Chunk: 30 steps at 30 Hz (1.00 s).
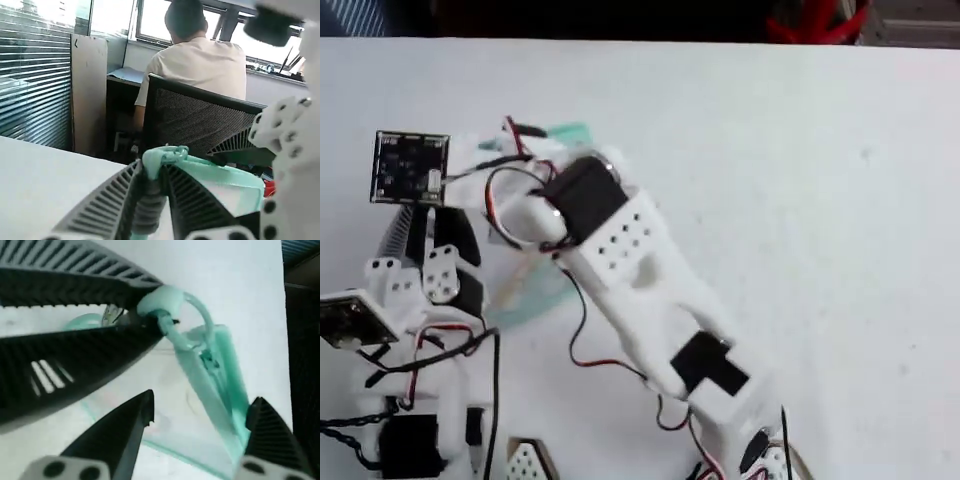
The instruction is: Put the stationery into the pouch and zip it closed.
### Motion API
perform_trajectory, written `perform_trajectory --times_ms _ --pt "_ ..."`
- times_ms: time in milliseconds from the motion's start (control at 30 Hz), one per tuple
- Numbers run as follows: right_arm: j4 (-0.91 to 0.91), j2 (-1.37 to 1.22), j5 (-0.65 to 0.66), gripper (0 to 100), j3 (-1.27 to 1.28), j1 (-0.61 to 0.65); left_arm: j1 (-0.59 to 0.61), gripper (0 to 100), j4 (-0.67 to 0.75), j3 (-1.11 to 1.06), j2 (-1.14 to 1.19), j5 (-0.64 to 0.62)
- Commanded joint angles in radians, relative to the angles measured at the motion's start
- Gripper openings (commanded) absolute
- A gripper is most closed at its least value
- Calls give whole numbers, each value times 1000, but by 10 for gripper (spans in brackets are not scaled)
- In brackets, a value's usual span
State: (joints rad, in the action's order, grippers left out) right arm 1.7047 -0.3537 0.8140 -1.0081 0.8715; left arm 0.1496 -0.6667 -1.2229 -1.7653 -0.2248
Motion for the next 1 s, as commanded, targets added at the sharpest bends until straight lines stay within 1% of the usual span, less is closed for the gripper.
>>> perform_trajectory --times_ms 0,67,100,133,200,267,300,367,400,467,533,667,867,967 --pt "13 -1 21 173 -23 -8 -15 22 -8 12 4 12" --pt "13 16 21 38 -25 -15 -15 22 -8 12 4 12" --pt "13 25 23 5 -23 -15 -15 22 -8 12 4 12" --pt "13 33 23 31 -23 -15 -15 22 -8 12 4 12" --pt "13 48 21 15 -21 -15 -15 23 -6 12 4 12" --pt "13 65 17 21 -21 -19 -15 34 -5 12 4 12" --pt "15 70 15 19 -21 -33 -15 55 -2 12 4 9" --pt "15 85 15 19 9 -73 -16 134 -6 12 4 3" --pt "15 94 15 19 31 -96 -18 177 -14 11 4 -20" --pt "15 117 14 19 100 -150 -16 238 -55 17 4 -112" --pt "15 142 12 19 178 -196 -21 251 -106 57 4 -163" --pt "4 206 12 19 292 -317 -22 261 -196 118 4 -173" --pt "-79 262 12 19 385 -558 -21 257 -203 114 4 -173" --pt "-171 262 14 19 491 -677 -21 256 -196 84 4 -167"
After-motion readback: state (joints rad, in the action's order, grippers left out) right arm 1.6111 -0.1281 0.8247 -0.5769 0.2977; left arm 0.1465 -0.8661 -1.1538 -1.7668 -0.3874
